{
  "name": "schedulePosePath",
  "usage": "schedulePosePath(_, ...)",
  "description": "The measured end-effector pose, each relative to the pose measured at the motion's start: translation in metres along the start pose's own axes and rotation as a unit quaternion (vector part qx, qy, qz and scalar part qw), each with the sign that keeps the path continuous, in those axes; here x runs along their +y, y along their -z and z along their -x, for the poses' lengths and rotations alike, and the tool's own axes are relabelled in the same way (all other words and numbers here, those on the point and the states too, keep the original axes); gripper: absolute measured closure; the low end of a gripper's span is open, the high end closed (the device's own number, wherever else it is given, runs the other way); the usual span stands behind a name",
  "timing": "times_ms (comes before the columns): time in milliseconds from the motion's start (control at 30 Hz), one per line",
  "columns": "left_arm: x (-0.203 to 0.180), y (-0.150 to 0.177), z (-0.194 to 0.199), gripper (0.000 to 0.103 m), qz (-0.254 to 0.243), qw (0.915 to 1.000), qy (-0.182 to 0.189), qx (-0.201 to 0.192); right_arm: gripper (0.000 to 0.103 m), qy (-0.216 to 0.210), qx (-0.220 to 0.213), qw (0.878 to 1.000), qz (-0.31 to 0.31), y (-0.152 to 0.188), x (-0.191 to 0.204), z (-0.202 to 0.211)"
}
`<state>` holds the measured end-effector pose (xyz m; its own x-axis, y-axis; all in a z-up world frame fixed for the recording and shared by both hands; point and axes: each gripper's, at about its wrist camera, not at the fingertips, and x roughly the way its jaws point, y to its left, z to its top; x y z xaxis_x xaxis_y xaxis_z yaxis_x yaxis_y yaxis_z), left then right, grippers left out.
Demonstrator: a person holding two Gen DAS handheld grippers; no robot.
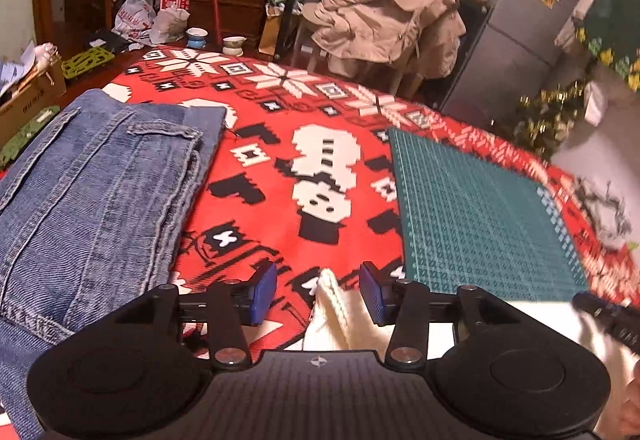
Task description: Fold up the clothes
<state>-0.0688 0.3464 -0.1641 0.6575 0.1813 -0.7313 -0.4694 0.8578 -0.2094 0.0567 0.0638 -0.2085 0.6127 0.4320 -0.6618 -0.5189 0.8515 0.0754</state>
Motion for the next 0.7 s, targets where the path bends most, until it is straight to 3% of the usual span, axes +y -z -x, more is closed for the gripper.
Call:
schedulePosePath(33,-0.002,0.001,-0.002,0.076,-0.004,1.0000,-0.003,0.003,0.087,0.000,0.000,1.000,-0.001,0.000,0.000,0.000)
schedulePosePath(67,-0.003,0.002,-0.004,0.094,-0.004,1.0000,0.000,0.008,0.087,0.000,0.000,1.000,-0.002,0.000,-0.001,0.000)
schedulePosePath(267,-0.009,0.000,0.006,0.095,0.000,0.9992,-0.027,-0.030,0.087,-0.001,-0.001,1.000,-0.003,0.000,-0.001,0.001)
schedulePosePath(400,-0.004,-0.002,-0.005,0.095,0.006,0.9990,-0.042,-0.012,0.086,-0.001,0.004,1.000,-0.004,0.001,-0.001,-0.002)
schedulePosePath(700,0.004,-0.005,-0.009,0.094,0.038,0.9989,-0.028,0.004,0.086,0.018,-0.012,1.000,0.000,-0.002,-0.010,0.009)
